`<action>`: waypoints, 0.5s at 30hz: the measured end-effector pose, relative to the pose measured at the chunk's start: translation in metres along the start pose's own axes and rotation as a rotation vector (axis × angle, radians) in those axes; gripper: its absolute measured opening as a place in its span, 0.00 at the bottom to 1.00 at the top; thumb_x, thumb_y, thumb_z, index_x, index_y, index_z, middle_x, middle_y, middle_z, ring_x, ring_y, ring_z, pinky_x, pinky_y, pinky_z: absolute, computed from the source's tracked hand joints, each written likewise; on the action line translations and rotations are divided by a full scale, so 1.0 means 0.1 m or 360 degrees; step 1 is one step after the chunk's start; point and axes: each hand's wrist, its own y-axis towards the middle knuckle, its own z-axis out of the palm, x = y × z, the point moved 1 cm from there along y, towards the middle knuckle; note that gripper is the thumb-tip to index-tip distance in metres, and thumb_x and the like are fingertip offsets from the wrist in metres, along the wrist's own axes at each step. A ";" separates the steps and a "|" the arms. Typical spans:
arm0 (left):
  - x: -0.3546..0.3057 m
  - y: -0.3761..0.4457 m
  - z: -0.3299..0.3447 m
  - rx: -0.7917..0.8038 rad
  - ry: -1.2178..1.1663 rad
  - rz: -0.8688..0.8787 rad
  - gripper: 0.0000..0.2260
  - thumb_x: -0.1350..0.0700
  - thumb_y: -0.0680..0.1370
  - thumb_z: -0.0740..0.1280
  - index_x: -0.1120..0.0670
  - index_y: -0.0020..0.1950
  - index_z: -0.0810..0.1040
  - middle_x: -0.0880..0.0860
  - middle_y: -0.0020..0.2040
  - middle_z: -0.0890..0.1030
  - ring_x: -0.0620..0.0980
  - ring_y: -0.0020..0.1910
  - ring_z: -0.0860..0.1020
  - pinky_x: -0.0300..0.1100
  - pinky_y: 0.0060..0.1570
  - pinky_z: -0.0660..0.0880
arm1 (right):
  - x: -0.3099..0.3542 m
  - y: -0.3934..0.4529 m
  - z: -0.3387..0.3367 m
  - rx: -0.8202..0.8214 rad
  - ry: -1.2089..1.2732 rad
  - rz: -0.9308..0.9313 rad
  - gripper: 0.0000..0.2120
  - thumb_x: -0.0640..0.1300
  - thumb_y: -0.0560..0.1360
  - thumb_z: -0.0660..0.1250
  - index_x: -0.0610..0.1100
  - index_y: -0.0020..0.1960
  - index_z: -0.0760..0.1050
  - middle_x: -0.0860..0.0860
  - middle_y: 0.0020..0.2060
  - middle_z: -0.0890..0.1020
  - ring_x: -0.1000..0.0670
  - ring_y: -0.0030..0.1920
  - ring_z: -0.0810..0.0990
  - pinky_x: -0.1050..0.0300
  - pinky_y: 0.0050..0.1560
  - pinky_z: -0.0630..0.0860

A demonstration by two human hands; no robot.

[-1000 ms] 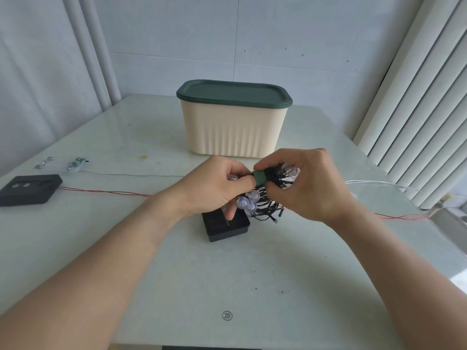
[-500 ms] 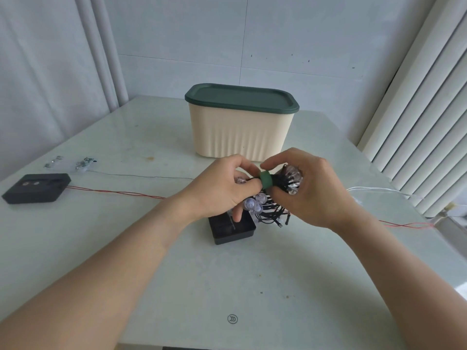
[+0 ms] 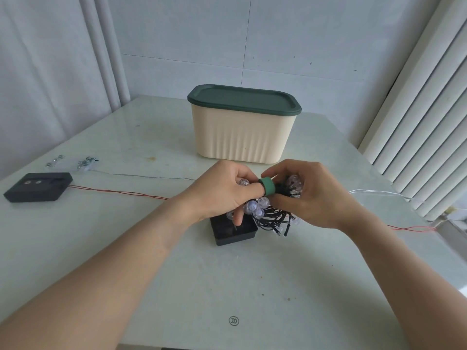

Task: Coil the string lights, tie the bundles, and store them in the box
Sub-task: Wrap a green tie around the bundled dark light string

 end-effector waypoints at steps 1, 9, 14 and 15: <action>0.00 0.00 0.00 0.0001 -0.0003 -0.0003 0.08 0.51 0.77 0.72 0.56 0.47 0.81 0.66 0.35 0.82 0.54 0.22 0.75 0.42 0.30 0.71 | 0.00 0.00 0.00 0.0020 -0.0014 0.0005 0.14 0.40 0.69 0.77 0.51 0.52 0.82 0.56 0.40 0.85 0.57 0.39 0.83 0.66 0.43 0.77; -0.02 0.00 -0.01 0.0018 -0.0043 -0.0007 0.11 0.50 0.76 0.72 0.58 0.46 0.81 0.69 0.38 0.82 0.52 0.20 0.73 0.38 0.27 0.70 | 0.02 -0.03 0.01 0.0009 0.0022 -0.0047 0.16 0.38 0.69 0.76 0.50 0.52 0.76 0.54 0.37 0.85 0.55 0.29 0.77 0.64 0.35 0.75; -0.01 0.00 -0.04 0.0014 -0.0041 -0.0008 0.09 0.49 0.76 0.72 0.54 0.43 0.84 0.68 0.36 0.82 0.51 0.20 0.74 0.37 0.30 0.71 | 0.02 -0.03 0.03 -0.0007 0.0152 -0.0024 0.18 0.41 0.69 0.79 0.50 0.53 0.75 0.52 0.39 0.85 0.46 0.32 0.79 0.49 0.38 0.80; -0.01 0.01 -0.05 0.0010 -0.0029 -0.0006 0.08 0.50 0.77 0.71 0.54 0.43 0.84 0.67 0.36 0.82 0.51 0.20 0.74 0.37 0.30 0.71 | 0.02 -0.02 0.03 0.0015 0.0233 0.0003 0.17 0.43 0.69 0.80 0.50 0.53 0.76 0.50 0.39 0.85 0.42 0.34 0.80 0.45 0.40 0.81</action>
